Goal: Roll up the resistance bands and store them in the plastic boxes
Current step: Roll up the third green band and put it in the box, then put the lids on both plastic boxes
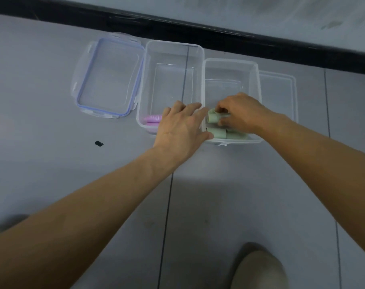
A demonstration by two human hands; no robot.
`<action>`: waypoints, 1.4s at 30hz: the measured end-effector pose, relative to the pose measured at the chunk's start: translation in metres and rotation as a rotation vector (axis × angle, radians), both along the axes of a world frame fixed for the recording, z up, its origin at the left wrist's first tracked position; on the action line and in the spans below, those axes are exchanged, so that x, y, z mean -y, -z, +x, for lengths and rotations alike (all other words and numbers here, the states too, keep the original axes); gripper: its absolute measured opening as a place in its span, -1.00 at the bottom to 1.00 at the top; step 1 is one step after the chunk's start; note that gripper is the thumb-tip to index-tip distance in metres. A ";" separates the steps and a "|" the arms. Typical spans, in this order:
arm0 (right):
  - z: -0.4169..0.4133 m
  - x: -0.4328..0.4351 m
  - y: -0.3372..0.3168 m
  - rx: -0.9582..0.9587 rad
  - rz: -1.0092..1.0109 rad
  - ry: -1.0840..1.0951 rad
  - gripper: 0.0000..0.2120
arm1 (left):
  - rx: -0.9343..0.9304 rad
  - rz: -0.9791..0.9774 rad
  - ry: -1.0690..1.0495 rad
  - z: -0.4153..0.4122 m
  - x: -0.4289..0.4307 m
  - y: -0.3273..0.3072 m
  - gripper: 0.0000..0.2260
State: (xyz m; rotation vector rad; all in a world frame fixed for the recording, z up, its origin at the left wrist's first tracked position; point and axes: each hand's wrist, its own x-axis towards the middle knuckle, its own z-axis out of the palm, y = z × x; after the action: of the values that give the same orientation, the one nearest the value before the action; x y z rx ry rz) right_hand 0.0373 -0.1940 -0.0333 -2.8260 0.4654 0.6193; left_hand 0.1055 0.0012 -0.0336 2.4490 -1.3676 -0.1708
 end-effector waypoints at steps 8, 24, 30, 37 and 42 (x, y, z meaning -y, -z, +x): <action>0.007 -0.003 0.008 -0.079 0.196 0.160 -0.71 | 0.031 0.010 0.015 0.003 -0.002 0.002 -0.44; -0.010 -0.007 0.014 0.053 0.387 0.371 -0.81 | 0.008 0.012 0.089 0.014 -0.004 0.007 -0.43; -0.011 -0.011 0.006 0.124 0.299 0.391 -0.71 | -0.018 -0.013 0.116 0.020 -0.007 0.010 -0.42; -0.016 -0.010 0.005 0.195 0.342 0.448 -0.65 | -0.040 -0.079 0.111 0.021 -0.016 0.014 -0.50; -0.022 -0.022 0.003 0.281 0.349 0.473 -0.72 | -0.052 -0.100 0.037 0.040 -0.037 0.020 -0.54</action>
State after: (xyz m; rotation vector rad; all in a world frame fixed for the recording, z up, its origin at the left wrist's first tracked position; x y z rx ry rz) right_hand 0.0148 -0.1717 -0.0365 -2.3036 0.8405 0.1809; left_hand 0.1459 0.0382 -0.0533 2.3233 -1.3661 -0.1695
